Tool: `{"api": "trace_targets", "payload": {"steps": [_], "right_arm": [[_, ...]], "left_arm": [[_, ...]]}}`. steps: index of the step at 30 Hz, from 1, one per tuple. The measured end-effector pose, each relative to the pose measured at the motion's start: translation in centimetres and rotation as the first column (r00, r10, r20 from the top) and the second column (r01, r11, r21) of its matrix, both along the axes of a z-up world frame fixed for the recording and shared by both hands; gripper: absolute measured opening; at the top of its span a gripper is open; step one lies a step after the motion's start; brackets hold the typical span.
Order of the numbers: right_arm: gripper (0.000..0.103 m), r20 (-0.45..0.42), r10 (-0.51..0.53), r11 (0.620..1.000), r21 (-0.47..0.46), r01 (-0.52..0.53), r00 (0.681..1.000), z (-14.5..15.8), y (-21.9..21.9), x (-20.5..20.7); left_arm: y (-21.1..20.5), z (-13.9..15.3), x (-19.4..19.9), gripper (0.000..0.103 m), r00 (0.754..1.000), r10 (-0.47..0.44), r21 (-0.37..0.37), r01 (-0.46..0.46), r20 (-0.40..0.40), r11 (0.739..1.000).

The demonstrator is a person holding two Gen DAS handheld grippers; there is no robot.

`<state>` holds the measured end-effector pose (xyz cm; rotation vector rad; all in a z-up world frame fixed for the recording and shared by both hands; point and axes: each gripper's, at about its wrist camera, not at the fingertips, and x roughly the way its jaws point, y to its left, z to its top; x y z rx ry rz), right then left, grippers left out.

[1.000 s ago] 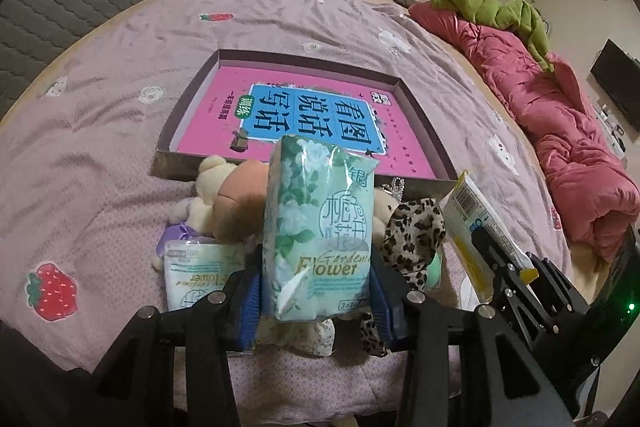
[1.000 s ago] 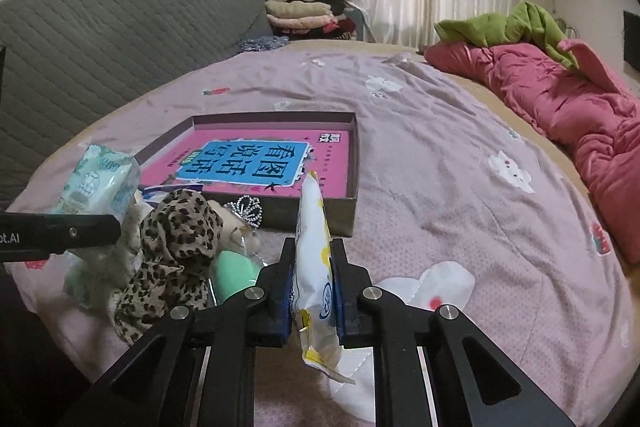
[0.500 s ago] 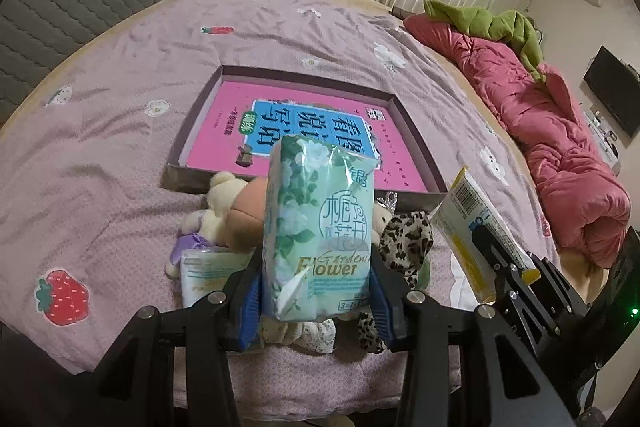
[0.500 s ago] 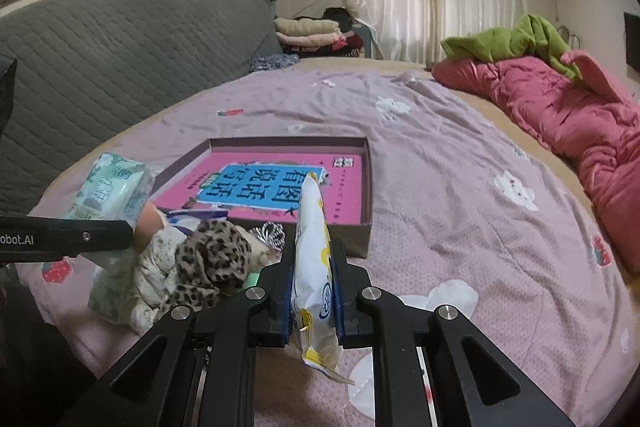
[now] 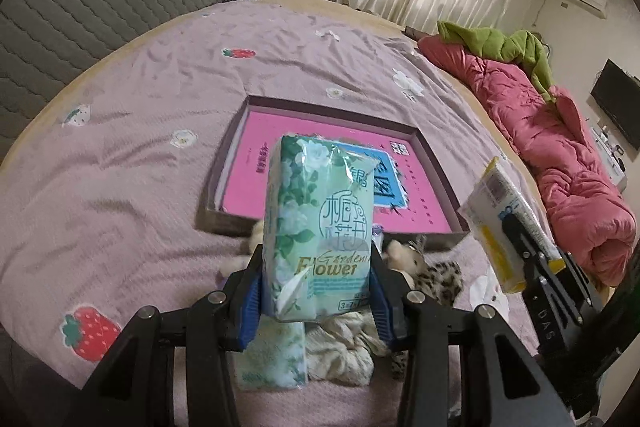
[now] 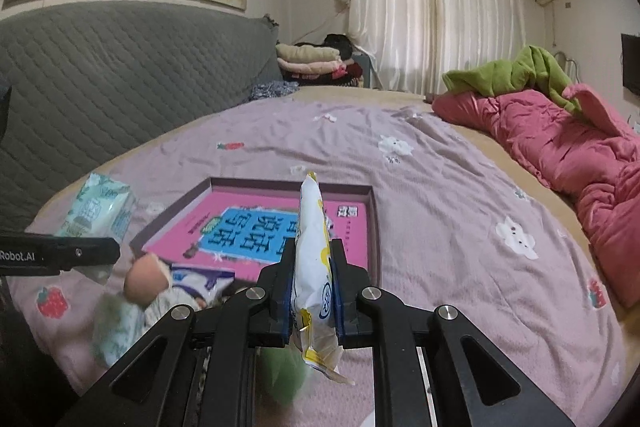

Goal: Organize soft objects
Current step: 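Lift and carry both packs over the pink box with both tools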

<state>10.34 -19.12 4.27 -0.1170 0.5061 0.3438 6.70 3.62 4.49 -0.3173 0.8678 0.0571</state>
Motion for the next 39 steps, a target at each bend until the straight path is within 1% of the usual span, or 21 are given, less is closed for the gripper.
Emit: {"api": "trace_targets", "payload": {"steps": [3,7,14,20,23,26,28,35,39], "right_arm": [[0.015,-0.001,-0.007,1.000,0.007,0.007,1.000,0.0,0.1,0.8],[0.015,-0.004,-0.013,1.000,0.017,0.013,1.000,-0.3,0.3,2.0],[0.015,-0.019,-0.012,1.000,0.021,0.012,1.000,-1.3,0.0,3.6],[0.015,-0.019,-0.016,1.000,0.022,0.016,1.000,-1.8,-0.1,5.0],[0.015,-0.015,-0.014,1.000,0.024,0.014,1.000,-1.9,-0.1,5.8],[0.015,-0.011,-0.010,1.000,0.020,0.011,1.000,-2.0,0.1,6.6],[0.015,-0.010,-0.013,1.000,0.015,0.013,1.000,-2.0,0.1,7.0],[0.015,-0.005,-0.016,1.000,0.008,0.016,1.000,-2.2,0.3,8.2],[0.015,0.005,-0.024,0.999,-0.029,0.024,1.000,-2.5,0.6,8.7]], "left_arm": [[0.8,0.0,0.8,0.046,1.000,0.008,-0.005,-0.008,0.007,1.000],[1.6,-0.6,1.7,0.046,1.000,0.019,-0.006,-0.019,-0.002,1.000],[2.6,-1.5,3.1,0.046,1.000,0.025,-0.003,-0.025,-0.013,1.000],[3.5,-1.9,4.6,0.046,0.999,0.039,-0.025,-0.039,-0.012,0.999],[3.7,-1.8,5.7,0.046,0.999,0.033,-0.004,-0.033,-0.006,0.999],[3.8,-1.9,6.6,0.046,1.000,0.024,-0.002,-0.024,-0.005,1.000],[3.9,-2.2,7.3,0.046,1.000,0.018,0.004,-0.018,-0.022,1.000],[4.0,-3.6,9.7,0.046,0.997,0.002,-0.018,-0.003,-0.073,1.000],[4.0,-4.4,10.8,0.046,0.995,-0.002,-0.025,-0.001,-0.098,1.000]]}}
